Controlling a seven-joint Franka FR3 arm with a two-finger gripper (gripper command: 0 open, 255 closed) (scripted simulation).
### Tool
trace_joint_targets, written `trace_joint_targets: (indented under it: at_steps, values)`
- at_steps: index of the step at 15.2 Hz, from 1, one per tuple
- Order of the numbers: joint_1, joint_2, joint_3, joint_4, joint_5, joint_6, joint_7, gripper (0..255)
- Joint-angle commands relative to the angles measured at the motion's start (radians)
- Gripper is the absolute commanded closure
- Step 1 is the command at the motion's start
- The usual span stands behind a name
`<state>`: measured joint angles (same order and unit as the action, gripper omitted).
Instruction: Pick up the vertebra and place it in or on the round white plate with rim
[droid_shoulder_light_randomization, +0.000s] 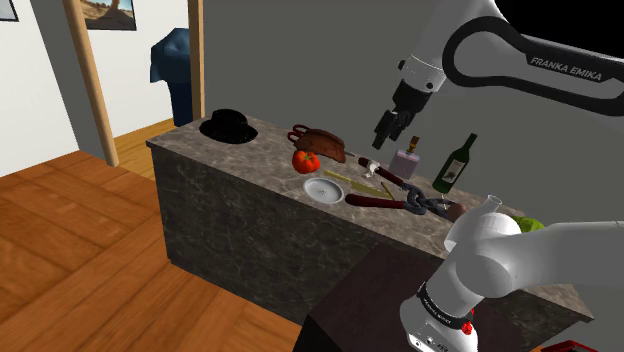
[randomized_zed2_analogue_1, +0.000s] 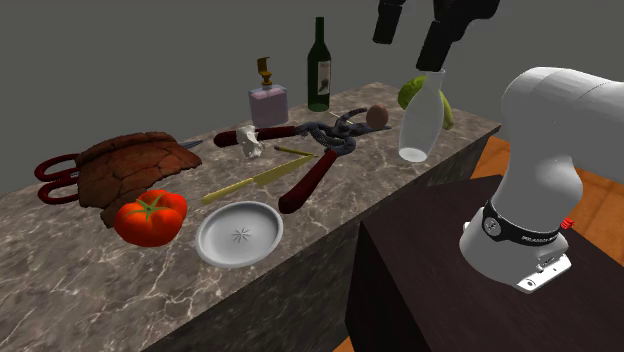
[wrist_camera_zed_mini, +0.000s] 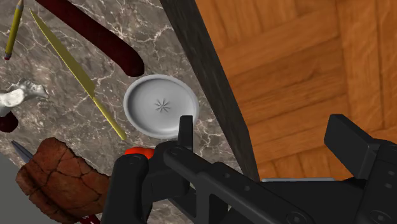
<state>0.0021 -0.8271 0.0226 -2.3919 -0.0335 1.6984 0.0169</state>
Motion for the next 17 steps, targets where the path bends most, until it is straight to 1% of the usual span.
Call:
trace_joint_targets:
  at_steps: [1,5,9,13,17]
  values:
    - [0.000,0.000,0.000,0.000,0.000,0.000,0.000,0]
    - [-0.022,0.040,-0.101,-0.023,-0.039,0.054,-0.108,0]
    - [-0.042,0.105,-0.201,-0.023,-0.072,0.110,-0.217,0]
    - [-0.054,0.194,-0.302,-0.002,-0.093,0.167,-0.327,0]
    - [-0.055,0.305,-0.401,0.042,-0.094,0.221,-0.442,0]
